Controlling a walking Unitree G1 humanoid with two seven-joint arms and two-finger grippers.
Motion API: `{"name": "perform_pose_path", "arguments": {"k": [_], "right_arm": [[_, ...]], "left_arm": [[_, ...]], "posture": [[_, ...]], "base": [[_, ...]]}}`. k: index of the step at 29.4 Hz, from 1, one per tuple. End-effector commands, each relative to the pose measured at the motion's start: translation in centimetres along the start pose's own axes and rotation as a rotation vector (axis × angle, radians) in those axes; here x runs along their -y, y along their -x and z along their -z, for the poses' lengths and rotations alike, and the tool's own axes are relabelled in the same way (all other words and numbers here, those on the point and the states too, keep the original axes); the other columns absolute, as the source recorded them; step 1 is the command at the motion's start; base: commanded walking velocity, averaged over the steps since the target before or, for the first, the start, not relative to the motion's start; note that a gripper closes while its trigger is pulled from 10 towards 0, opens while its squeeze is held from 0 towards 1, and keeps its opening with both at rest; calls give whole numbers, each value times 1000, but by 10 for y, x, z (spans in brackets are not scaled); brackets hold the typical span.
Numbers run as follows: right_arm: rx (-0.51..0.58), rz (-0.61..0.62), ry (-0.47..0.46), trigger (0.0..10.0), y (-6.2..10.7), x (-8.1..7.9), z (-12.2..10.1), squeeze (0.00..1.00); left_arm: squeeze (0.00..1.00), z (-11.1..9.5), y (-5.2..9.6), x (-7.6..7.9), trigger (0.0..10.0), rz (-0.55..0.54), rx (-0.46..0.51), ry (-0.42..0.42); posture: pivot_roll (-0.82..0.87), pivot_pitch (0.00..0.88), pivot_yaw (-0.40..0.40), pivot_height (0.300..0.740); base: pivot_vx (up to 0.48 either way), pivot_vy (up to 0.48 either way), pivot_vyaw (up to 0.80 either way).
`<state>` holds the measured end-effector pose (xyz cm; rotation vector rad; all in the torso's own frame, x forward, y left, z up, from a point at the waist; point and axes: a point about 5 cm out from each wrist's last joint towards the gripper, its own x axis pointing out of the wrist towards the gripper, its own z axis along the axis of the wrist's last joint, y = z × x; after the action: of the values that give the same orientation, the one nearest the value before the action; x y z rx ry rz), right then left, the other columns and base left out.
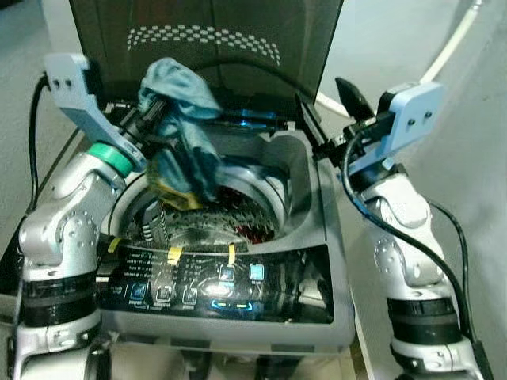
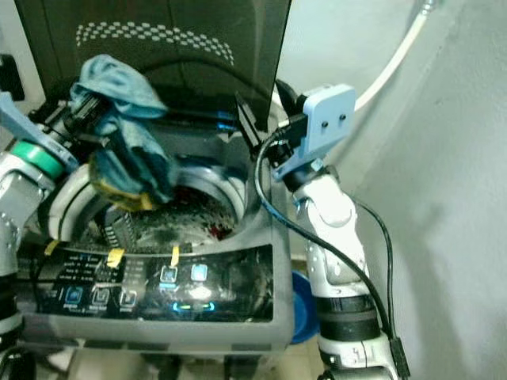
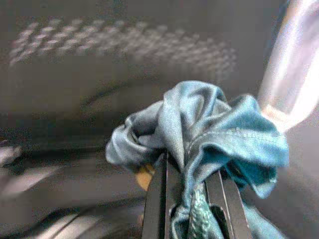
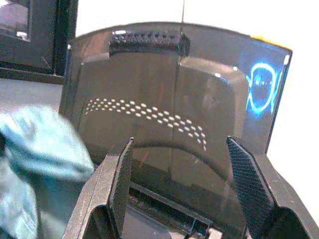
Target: Clothes washing
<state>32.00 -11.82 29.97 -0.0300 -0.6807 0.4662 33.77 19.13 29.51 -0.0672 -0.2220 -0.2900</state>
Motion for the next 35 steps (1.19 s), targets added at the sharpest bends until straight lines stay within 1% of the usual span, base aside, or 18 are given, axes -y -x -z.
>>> {"name": "perform_pose_path", "arguments": {"k": [1,2,3,4,11,15,17,19,20,21,22,23,24,25,26,28,31,35], "right_arm": [[1,-5,2,10000,2,1,-1,0],[1,-5,2,10000,2,1,-1,0],[1,-5,3,10000,2,2,-1,0],[0,-5,4,10000,1,2,-1,0],[-3,-9,6,10000,2,1,0,0],[-4,-10,7,10000,2,1,0,0],[-14,-17,14,10000,4,1,2,0],[-14,-17,14,10000,4,1,2,0],[-24,-30,19,10000,5,0,3,0],[-24,-30,19,10000,5,0,3,0],[-33,-43,23,10000,7,-1,4,0],[-56,-60,32,10000,11,-1,8,0],[-56,-60,32,10000,11,-1,8,0],[-63,-60,33,10000,12,-2,10,0],[-63,-60,33,10000,12,-2,10,0],[-70,-57,32,10000,13,-4,13,0],[-71,-56,30,10000,13,-5,13,0],[-73,-40,27,10000,15,-7,15,0]], "left_arm": [[12,13,0,-11,10000,-102,-94,-118],[12,13,0,-11,10000,-102,-94,-118],[12,14,1,-12,10000,-105,-95,-159],[1000,15,2,-14,10000,-115,-102,-164],[1000,18,5,-19,10000,-138,-124,-118],[1000,16,6,-17,10000,-104,-123,-110],[1000,14,10,-4,10000,-8,-152,-121],[1000,14,10,-4,10000,-8,-152,-121],[690,7,13,5,10000,42,-126,-149],[690,7,13,5,10000,42,-126,-149],[0,0,15,14,10000,80,-86,-179],[0,-22,21,49,10000,208,139,-534],[0,-22,21,49,10000,208,139,-534],[0,-26,25,66,10000,272,227,-629],[0,-26,25,66,10000,272,227,-629],[0,-28,26,86,10000,322,319,-578],[0,-26,25,92,10000,330,331,-566],[0,-10,26,98,10000,318,300,-566]], "posture": [[61,13,-6,740],[61,13,-6,740],[61,13,-6,740],[61,13,-6,740],[72,13,-5,740],[72,13,-5,740],[70,14,-2,740],[70,14,-2,740],[68,14,-1,740],[68,14,-1,740],[68,14,-1,740],[75,17,-4,740],[75,17,-4,740],[75,17,-4,740],[75,17,-4,740],[84,26,-3,740],[83,28,1,740],[79,31,16,740]], "base": [[0,0,0],[0,0,0],[0,0,0],[0,0,0],[0,0,0],[0,0,0],[0,0,0],[0,0,0],[0,0,0],[0,0,0],[0,0,0],[0,0,0],[0,0,0],[0,0,0],[0,0,0],[0,0,0],[0,0,0],[0,0,0]]}}
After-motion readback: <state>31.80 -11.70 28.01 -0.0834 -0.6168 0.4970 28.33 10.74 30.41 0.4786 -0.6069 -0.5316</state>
